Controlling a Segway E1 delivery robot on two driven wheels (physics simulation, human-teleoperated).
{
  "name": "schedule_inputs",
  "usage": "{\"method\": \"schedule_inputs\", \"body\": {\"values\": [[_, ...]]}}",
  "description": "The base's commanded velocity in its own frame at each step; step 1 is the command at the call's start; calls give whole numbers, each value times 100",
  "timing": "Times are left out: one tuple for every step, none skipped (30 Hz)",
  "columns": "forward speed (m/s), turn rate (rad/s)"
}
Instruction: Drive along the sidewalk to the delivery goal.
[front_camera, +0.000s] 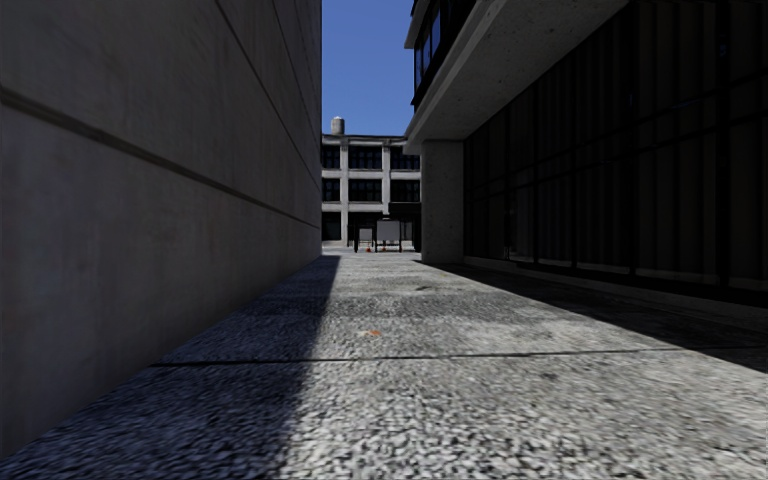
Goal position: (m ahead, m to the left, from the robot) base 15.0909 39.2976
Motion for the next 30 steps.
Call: {"method": "schedule_inputs", "body": {"values": [[197, 0], [197, 0], [197, 0], [197, 0], [197, 0], [197, 0], [197, 0], [197, 0], [198, 0], [198, 0], [198, 0], [198, 0], [198, 0], [199, 0], [199, 0], [199, 0], [199, 0], [200, 0], [200, 0], [200, 0], [200, 0], [200, 0], [200, 0], [200, 0], [200, 0], [200, 0], [200, 0], [200, 0], [200, 0], [200, 0]]}}
